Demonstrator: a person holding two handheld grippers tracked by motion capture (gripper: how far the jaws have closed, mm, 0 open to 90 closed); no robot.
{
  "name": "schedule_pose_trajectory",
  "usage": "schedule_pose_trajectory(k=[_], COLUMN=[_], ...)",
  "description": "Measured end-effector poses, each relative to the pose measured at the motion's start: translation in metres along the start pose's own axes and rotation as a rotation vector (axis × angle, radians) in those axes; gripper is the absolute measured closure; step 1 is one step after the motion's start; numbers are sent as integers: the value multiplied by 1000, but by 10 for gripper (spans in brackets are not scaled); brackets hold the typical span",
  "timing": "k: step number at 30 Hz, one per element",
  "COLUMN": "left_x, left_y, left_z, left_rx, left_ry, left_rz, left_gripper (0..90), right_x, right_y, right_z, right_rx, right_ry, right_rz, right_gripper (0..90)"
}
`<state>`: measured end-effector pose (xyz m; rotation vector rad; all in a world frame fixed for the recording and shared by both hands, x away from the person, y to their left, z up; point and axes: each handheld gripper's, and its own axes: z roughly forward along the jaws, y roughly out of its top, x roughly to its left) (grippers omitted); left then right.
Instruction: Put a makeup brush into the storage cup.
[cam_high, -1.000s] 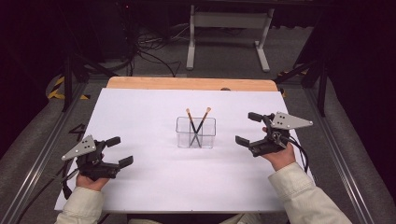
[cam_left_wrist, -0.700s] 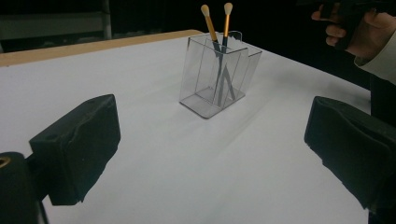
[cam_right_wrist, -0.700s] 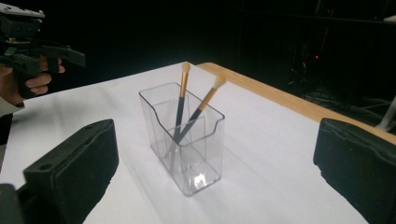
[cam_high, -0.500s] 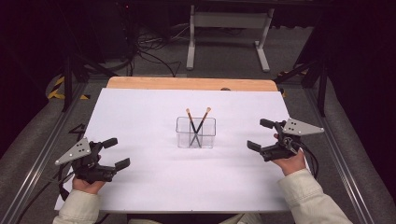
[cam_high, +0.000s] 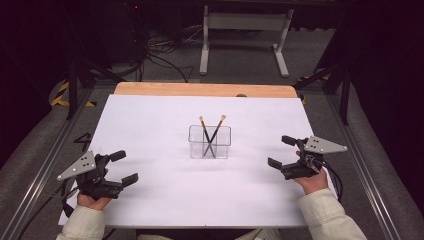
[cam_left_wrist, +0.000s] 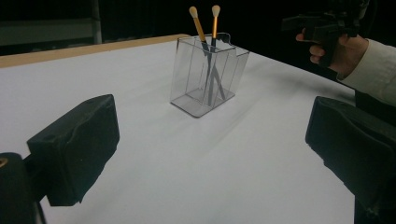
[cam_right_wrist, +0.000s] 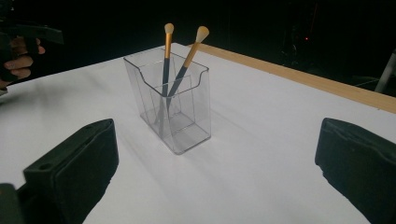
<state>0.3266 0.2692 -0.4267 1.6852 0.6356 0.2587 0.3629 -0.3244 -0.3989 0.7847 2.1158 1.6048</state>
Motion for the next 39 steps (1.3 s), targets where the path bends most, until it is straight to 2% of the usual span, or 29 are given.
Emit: schedule_pose_trajectory(k=[12,17,21,24,27,39], left_x=[3,8,11,12,13,13], left_y=[-5,-11,-13,-15,-15,-15], left_z=[0,1,-1,0,0,2], left_rx=[-24,-42,-52,-48,-43,-30], left_ry=[1,-1,8,6,7,19], left_rz=[-15,-46,-58,-69,-63,-58], left_gripper=[33,33,33,33,34,33], right_x=[2,-1,-3,-6,-6,-4], right_y=[-19,-29,-40,-42,-44,-44], right_z=[4,4,6,7,8,9], right_rx=[33,-1,13,14,24,15], right_ry=[-13,0,-36,-40,-50,-56], right_rz=[-19,21,27,49,52,38], right_gripper=[0,0,0,0,0,0])
